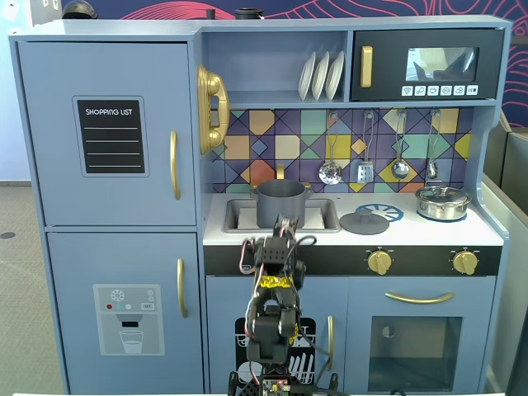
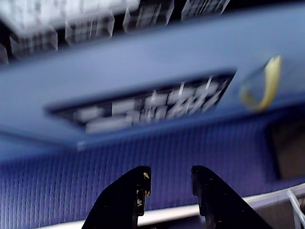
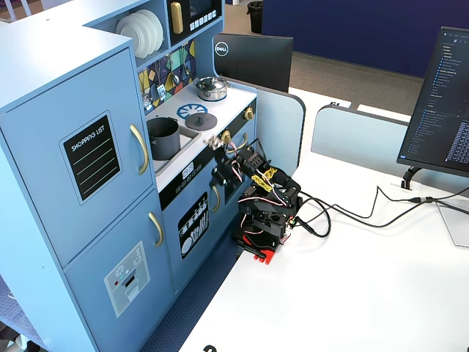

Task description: Take off the lid from the gray recipient and place it on the counter

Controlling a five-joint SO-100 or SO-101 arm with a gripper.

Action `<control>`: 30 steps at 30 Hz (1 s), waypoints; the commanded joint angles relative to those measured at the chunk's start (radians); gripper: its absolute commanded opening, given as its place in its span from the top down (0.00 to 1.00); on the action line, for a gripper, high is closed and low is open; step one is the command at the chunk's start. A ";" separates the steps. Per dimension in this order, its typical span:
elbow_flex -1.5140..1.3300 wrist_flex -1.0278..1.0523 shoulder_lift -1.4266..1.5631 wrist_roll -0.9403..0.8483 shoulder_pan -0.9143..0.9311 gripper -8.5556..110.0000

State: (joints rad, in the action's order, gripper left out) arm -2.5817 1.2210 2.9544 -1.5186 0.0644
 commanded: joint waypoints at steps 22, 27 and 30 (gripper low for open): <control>-0.422 0.308 0.224 -0.012 -0.077 0.91; -0.420 0.308 0.224 -0.006 -0.078 0.91; -0.420 0.308 0.224 0.003 -0.078 0.91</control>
